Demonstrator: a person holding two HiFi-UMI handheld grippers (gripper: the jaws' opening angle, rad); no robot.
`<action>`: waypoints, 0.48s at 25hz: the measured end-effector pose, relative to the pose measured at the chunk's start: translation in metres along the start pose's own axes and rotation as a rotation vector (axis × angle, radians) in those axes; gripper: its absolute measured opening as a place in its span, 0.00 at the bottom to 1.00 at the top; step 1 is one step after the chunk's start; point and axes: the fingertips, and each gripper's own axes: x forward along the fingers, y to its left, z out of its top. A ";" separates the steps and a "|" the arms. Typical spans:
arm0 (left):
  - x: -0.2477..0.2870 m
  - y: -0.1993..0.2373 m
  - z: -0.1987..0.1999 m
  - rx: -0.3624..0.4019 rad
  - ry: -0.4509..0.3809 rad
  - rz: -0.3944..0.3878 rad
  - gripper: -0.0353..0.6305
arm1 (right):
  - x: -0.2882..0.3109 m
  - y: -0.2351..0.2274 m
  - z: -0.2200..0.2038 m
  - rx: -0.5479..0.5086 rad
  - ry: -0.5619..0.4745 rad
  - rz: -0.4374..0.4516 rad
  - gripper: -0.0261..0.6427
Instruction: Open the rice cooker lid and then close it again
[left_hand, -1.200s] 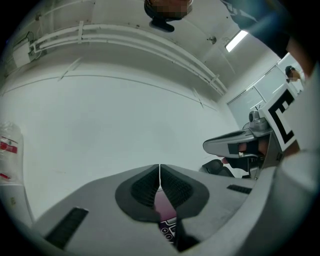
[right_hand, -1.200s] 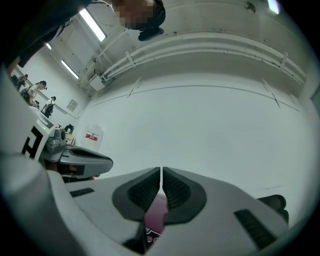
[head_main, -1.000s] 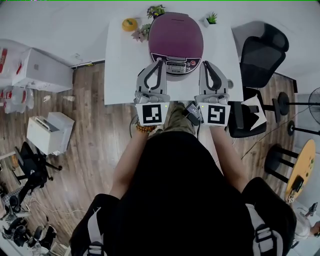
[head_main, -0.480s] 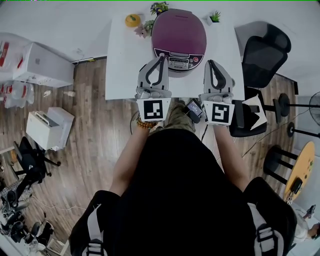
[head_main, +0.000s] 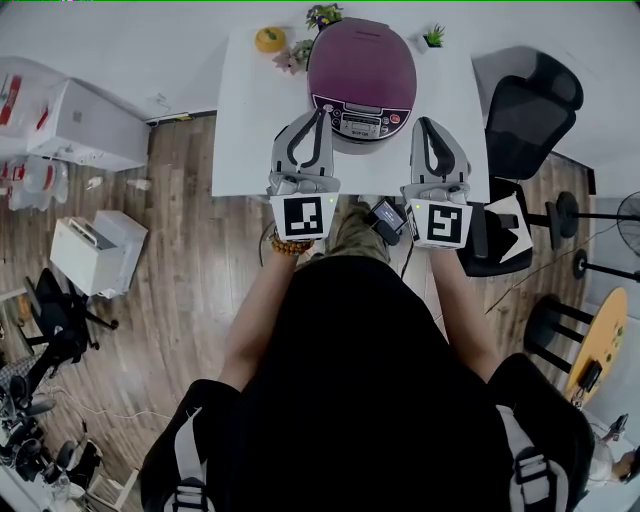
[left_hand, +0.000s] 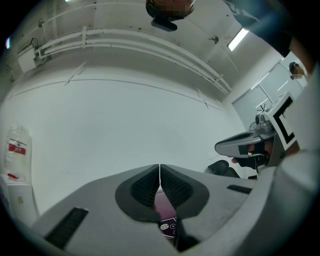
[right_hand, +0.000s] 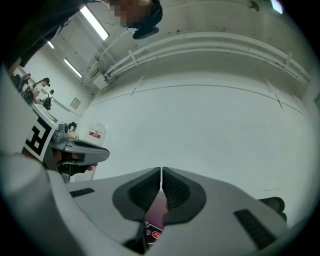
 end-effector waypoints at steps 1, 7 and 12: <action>-0.001 0.000 -0.001 0.004 0.001 0.000 0.09 | 0.000 0.001 -0.001 0.001 0.001 0.002 0.09; -0.005 0.005 -0.003 0.005 0.009 0.017 0.09 | 0.001 0.006 -0.003 0.008 0.005 0.019 0.09; -0.009 0.013 -0.004 0.004 0.014 0.040 0.09 | 0.004 0.011 -0.003 0.009 0.009 0.030 0.09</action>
